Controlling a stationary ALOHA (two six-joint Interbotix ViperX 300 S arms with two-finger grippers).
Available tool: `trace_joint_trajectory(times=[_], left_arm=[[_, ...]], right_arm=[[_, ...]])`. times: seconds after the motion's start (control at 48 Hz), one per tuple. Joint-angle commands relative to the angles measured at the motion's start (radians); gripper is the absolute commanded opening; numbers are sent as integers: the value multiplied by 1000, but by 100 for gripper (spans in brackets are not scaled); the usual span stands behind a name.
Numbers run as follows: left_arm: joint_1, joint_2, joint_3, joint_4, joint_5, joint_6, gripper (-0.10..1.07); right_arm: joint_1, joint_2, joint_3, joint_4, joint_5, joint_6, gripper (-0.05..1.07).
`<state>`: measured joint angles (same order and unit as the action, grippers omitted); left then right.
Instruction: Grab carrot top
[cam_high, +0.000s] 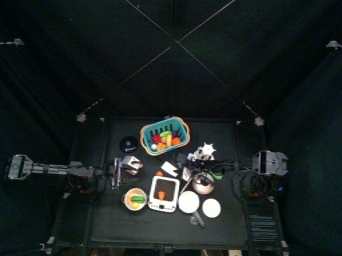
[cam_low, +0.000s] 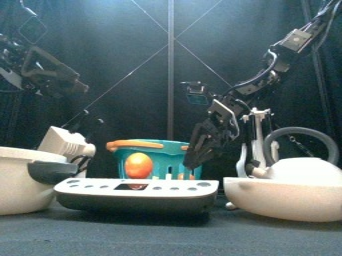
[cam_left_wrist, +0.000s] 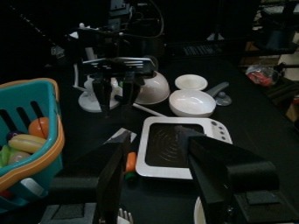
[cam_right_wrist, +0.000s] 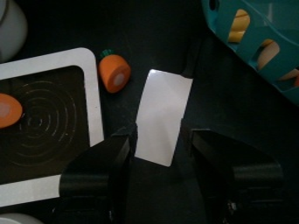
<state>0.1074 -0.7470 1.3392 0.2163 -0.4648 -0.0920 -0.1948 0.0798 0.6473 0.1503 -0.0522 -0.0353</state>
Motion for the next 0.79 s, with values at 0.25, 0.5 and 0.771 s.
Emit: trace_joint_trajectory(times=[0.25, 0.5, 0.771], left_arm=[[3, 2, -5, -23, 0, 2, 84], [3, 0, 2, -23, 0, 3, 84], [2, 2, 5, -21, 0, 3, 84]], right_arm=[[17, 170, -330, 184, 272, 304, 81], [25, 272, -531, -114, 503, 591, 82], [84, 304, -589, -354, 626, 896, 82]])
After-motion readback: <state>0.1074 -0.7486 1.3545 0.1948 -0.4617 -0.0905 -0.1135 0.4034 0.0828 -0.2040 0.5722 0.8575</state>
